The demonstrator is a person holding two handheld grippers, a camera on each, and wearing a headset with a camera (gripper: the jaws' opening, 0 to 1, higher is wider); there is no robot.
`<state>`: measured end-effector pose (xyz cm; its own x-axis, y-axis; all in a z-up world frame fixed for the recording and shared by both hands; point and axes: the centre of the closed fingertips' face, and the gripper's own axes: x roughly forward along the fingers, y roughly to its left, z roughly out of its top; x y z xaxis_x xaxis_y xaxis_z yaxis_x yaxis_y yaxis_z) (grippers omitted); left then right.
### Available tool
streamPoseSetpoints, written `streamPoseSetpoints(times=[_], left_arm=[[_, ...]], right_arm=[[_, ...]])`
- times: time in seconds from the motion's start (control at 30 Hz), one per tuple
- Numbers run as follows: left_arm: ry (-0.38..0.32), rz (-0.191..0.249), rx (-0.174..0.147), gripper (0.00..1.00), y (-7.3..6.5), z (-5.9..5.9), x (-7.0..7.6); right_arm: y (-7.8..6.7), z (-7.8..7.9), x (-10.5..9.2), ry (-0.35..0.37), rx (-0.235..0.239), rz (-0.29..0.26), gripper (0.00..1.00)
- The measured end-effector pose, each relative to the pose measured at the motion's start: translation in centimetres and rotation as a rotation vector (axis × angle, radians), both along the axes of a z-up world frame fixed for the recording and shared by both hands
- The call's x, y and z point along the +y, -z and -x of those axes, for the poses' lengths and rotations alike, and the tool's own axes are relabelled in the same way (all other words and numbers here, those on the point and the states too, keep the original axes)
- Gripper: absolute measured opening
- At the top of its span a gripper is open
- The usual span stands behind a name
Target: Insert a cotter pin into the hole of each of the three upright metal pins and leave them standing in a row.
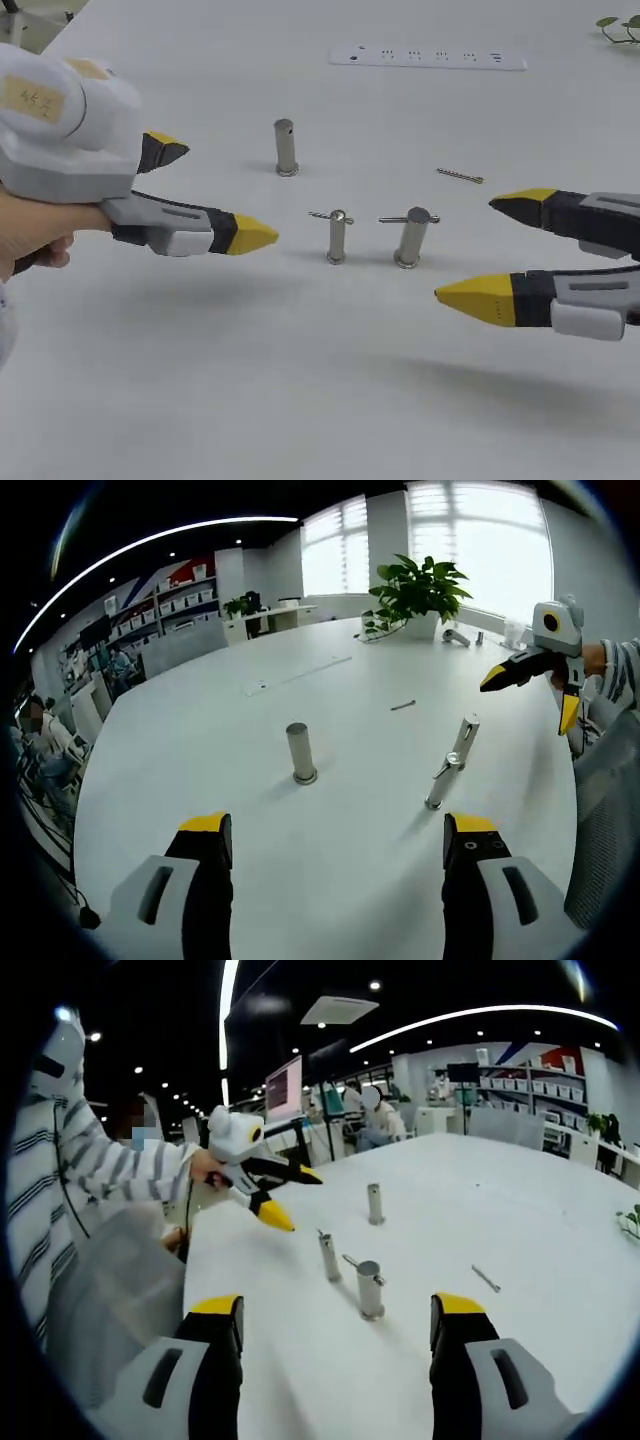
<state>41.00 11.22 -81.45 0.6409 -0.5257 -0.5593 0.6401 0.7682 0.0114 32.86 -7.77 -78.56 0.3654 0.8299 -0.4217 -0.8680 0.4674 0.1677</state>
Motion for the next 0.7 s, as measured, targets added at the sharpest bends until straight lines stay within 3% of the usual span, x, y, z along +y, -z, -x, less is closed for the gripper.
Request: streamPoseSetpoints(times=[0.23,0.4,0.5,0.63,0.7], left_arm=[[0.016,0.013,-0.004,0.82,0.4,-2.3,-0.6],[0.011,0.03,-0.013,0.77,0.2,-4.1,-0.7],[0.008,0.012,-0.02,0.73,0.6,-5.2,-0.7],[0.002,0.007,-0.025,0.71,0.9,-6.1,-0.8],[-0.005,0.006,-0.024,0.67,1.1,-6.1,-1.0]], right_arm=[[1.1,0.6,-1.7,0.105,0.046,0.013,0.91],[1.2,1.5,-2.7,0.157,0.076,0.015,0.92],[1.6,2.0,-3.2,0.187,0.099,0.028,0.94],[1.8,2.7,-3.9,0.216,0.121,0.032,0.96],[1.9,3.0,-4.2,0.228,0.124,0.043,0.96]])
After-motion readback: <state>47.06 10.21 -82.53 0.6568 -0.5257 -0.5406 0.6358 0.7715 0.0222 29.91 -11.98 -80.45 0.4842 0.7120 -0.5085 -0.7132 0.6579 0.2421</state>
